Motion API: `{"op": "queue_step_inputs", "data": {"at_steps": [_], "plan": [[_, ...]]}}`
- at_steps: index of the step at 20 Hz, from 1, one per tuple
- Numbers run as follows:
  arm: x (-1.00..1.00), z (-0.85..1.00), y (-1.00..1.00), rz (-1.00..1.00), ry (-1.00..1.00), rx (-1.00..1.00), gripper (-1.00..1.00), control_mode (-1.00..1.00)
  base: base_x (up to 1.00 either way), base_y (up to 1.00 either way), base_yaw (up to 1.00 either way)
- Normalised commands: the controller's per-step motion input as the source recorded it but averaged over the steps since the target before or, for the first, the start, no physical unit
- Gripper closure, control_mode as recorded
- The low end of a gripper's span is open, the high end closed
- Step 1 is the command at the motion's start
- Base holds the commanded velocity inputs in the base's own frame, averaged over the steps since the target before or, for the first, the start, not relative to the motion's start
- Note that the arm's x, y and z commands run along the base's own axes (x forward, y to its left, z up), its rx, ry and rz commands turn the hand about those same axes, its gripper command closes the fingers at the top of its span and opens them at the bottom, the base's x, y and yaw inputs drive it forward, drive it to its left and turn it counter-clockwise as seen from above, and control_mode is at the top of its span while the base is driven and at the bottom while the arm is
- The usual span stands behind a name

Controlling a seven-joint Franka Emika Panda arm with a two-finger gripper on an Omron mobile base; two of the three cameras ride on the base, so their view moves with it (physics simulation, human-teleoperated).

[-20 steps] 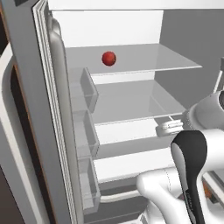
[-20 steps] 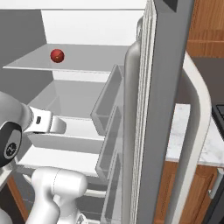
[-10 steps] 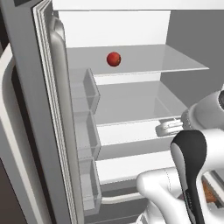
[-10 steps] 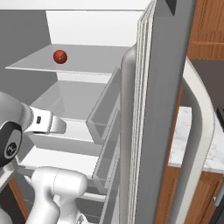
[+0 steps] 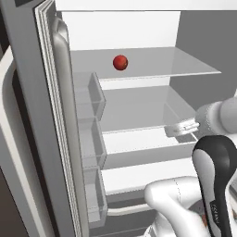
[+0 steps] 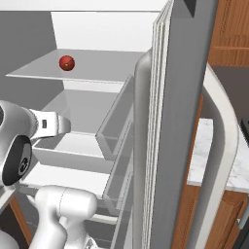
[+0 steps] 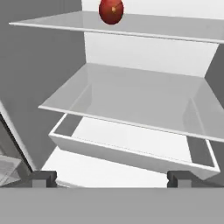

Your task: Gather the lime and onion from the fridge and place them on a tray on the dining counter. Then gather the chicken drumsticks from the fridge and place them on the other tray.

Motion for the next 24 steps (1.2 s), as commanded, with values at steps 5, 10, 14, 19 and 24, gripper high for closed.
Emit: {"op": "queue_step_inputs", "data": {"at_steps": [5, 10, 14, 19, 24], "plan": [[0.21, 0.83, 0.33, 0.06, -0.16, 0.0, -1.0, -1.0, 0.0, 0.0, 0.0], [0.35, 0.93, 0.44, 0.0, -0.05, -0.02, -1.0, -1.0, 0.0, 0.0, 0.0], [0.36, 0.61, 0.24, 0.0, 0.0, 0.0, -1.0, -1.0, 0.0, 0.0, 0.0], [0.57, 0.22, 0.1, 0.0, 0.0, 0.0, -1.0, -1.0, 0.0, 0.0, 0.0], [0.38, -0.19, 0.03, 0.0, 0.0, 0.0, -1.0, -1.0, 0.0, 0.0, 0.0]]}}
